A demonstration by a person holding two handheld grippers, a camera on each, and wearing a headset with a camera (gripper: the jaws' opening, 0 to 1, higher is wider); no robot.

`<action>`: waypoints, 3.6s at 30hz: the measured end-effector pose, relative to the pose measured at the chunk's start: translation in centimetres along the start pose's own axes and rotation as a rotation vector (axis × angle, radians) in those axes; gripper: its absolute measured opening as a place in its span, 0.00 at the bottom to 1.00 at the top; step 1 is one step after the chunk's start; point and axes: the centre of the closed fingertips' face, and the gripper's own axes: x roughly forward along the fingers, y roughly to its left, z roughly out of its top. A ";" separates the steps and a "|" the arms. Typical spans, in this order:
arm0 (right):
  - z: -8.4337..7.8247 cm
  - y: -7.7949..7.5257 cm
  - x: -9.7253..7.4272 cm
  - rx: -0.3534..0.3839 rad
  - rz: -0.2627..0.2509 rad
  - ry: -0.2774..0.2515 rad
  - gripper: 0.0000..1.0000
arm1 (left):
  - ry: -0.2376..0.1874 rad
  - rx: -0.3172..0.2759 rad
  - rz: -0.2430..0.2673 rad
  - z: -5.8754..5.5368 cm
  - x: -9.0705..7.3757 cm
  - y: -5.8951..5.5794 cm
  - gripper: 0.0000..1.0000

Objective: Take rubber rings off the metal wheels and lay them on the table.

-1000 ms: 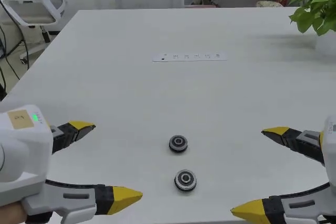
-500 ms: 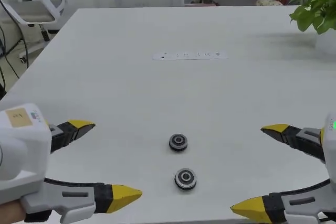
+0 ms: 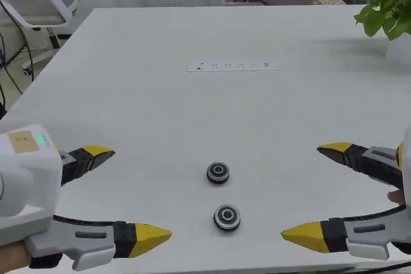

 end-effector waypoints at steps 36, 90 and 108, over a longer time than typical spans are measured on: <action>1.6 -0.6 2.6 -0.090 0.118 -0.022 0.89 | -0.045 0.075 -0.043 2.1 1.9 1.3 0.86; -1.8 1.1 8.7 -0.051 0.338 0.031 0.42 | 0.043 0.099 -0.323 -0.5 8.7 -2.6 0.54; -5.1 3.0 10.1 -0.104 0.419 0.131 0.35 | 0.129 0.185 -0.413 -2.5 11.0 -4.5 0.43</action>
